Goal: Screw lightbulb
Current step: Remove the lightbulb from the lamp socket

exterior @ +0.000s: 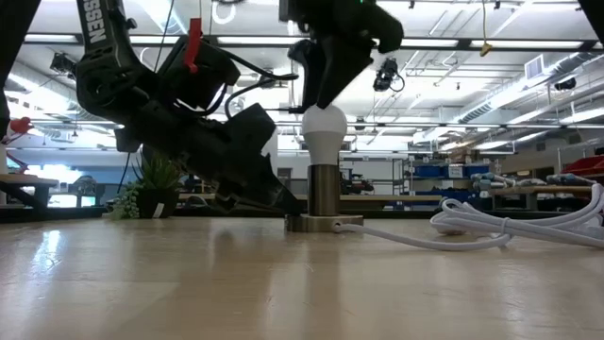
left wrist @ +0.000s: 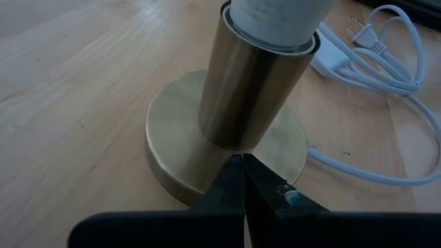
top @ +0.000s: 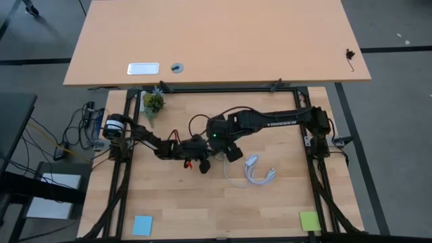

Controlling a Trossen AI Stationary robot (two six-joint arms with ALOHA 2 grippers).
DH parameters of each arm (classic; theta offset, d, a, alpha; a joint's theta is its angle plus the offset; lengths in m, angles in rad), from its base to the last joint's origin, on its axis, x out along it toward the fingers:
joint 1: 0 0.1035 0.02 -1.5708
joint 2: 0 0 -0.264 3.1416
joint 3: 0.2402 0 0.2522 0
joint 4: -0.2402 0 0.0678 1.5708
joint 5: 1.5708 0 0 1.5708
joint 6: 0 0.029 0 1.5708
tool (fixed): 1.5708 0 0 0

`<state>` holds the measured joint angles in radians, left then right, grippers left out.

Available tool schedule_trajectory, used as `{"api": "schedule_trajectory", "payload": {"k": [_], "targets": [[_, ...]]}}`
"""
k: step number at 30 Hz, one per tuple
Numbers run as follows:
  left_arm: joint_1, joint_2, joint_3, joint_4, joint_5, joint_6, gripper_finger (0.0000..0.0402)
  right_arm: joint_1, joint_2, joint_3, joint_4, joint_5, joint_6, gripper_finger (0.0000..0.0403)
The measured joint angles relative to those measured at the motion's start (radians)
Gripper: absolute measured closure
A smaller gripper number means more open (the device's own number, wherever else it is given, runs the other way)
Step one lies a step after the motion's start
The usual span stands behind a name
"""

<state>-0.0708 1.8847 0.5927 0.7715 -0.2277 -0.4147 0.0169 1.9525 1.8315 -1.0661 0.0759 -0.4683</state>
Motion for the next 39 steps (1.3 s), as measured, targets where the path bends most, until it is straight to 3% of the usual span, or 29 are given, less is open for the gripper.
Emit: {"api": "schedule_trajectory", "payload": {"k": [4,10,13,19,24,32,39], "targets": [[0.0,0.0,-0.001,-0.001,0.001,0.002,0.0402,0.037,-0.007,0.04,-0.004,0.088,0.13,0.019],[0.0,0.0,-0.001,-0.001,0.001,0.011,0.0402,0.038,-0.008,0.048,-0.049,0.148,0.586,0.0178],[0.0,0.0,-0.001,-0.001,0.004,0.011,0.0402,0.022,-0.008,0.048,-0.057,0.145,0.713,0.0173],[0.0,0.0,-0.001,0.0,0.008,0.011,0.0402,0.003,-0.008,0.048,-0.084,0.135,0.799,0.0158],[0.0,0.0,0.0,-0.001,0.013,0.011,0.0402,-0.022,-0.006,0.026,-0.076,0.049,0.838,0.0121],[0.0,0.0,0.0,-0.001,0.017,0.011,0.0402,-0.046,-0.008,-0.026,-0.006,0.009,0.86,0.0068],[0.0,0.0,0.0,0.0,0.02,0.011,0.0402,-0.055,-0.008,-0.069,0.008,-0.036,0.841,0.0069]]}}
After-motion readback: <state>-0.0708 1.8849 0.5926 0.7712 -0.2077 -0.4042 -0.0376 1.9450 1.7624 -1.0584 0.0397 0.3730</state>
